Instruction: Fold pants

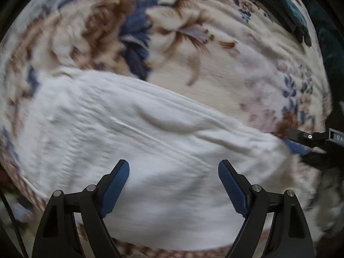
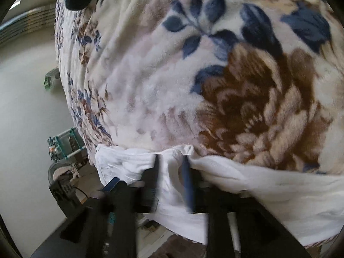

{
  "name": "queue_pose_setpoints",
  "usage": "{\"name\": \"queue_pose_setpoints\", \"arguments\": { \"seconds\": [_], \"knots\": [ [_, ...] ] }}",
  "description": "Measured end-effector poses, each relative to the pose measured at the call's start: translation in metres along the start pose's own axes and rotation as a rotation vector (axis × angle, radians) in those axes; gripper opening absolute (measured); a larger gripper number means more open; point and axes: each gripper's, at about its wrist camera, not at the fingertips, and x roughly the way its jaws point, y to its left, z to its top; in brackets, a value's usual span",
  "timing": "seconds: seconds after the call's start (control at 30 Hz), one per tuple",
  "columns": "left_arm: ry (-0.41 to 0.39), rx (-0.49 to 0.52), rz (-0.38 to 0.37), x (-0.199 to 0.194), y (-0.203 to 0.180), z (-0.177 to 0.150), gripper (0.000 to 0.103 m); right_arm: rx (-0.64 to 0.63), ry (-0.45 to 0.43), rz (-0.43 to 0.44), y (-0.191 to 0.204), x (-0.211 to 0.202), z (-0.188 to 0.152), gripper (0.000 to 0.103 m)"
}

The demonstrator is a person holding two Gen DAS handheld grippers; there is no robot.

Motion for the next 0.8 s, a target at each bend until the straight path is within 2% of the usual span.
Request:
{"name": "queue_pose_setpoints", "arguments": {
  "seconds": [0.03,0.07,0.1,0.13,0.17,0.2,0.27,0.33,0.47,0.57,0.63,0.67,0.7,0.77,0.8],
  "knots": [
    [0.019,-0.019,-0.019,0.001,-0.001,0.004,0.085,-0.022,0.027,-0.007,0.002,0.005,0.003,0.067],
    [0.044,-0.045,-0.045,0.003,-0.002,0.009,0.085,-0.033,0.044,-0.005,0.010,0.012,0.004,0.070],
    [0.065,-0.062,-0.058,0.005,-0.006,0.016,0.084,-0.055,0.085,-0.005,0.016,0.023,0.005,0.067],
    [0.082,-0.077,-0.069,0.006,-0.007,0.019,0.084,-0.074,0.094,-0.028,0.018,0.028,0.004,0.059],
    [0.101,-0.101,-0.091,0.007,-0.008,0.024,0.084,-0.109,0.084,-0.075,0.022,0.032,0.001,0.029],
    [0.123,-0.132,-0.107,0.008,-0.009,0.027,0.084,-0.145,0.091,-0.113,0.027,0.035,-0.003,0.015],
    [0.170,-0.197,-0.136,0.010,-0.008,0.030,0.084,-0.198,0.062,-0.143,0.035,0.032,-0.014,0.012],
    [0.216,-0.267,-0.168,0.014,-0.005,0.027,0.084,-0.244,0.015,-0.133,0.042,0.021,-0.028,0.010],
    [0.323,-0.418,-0.210,0.036,0.001,0.023,0.084,-0.294,-0.043,-0.041,0.048,0.002,-0.062,0.006],
    [0.351,-0.480,-0.194,0.050,0.001,0.019,0.084,-0.324,-0.042,0.006,0.046,0.002,-0.087,0.006],
    [0.341,-0.508,-0.184,0.056,0.000,0.020,0.084,-0.327,-0.020,0.017,0.039,0.006,-0.097,0.006],
    [0.328,-0.509,-0.168,0.057,0.001,0.020,0.077,-0.336,-0.008,0.017,0.038,0.011,-0.102,0.006],
    [0.319,-0.509,-0.152,0.057,0.001,0.019,0.060,-0.343,0.008,0.014,0.041,0.018,-0.105,0.005],
    [0.295,-0.489,-0.125,0.059,0.002,0.017,0.042,-0.350,0.035,0.003,0.038,0.025,-0.109,0.006],
    [0.282,-0.471,-0.130,0.059,0.001,0.015,0.038,-0.337,0.043,0.008,0.036,0.026,-0.108,0.006]
  ]
}}
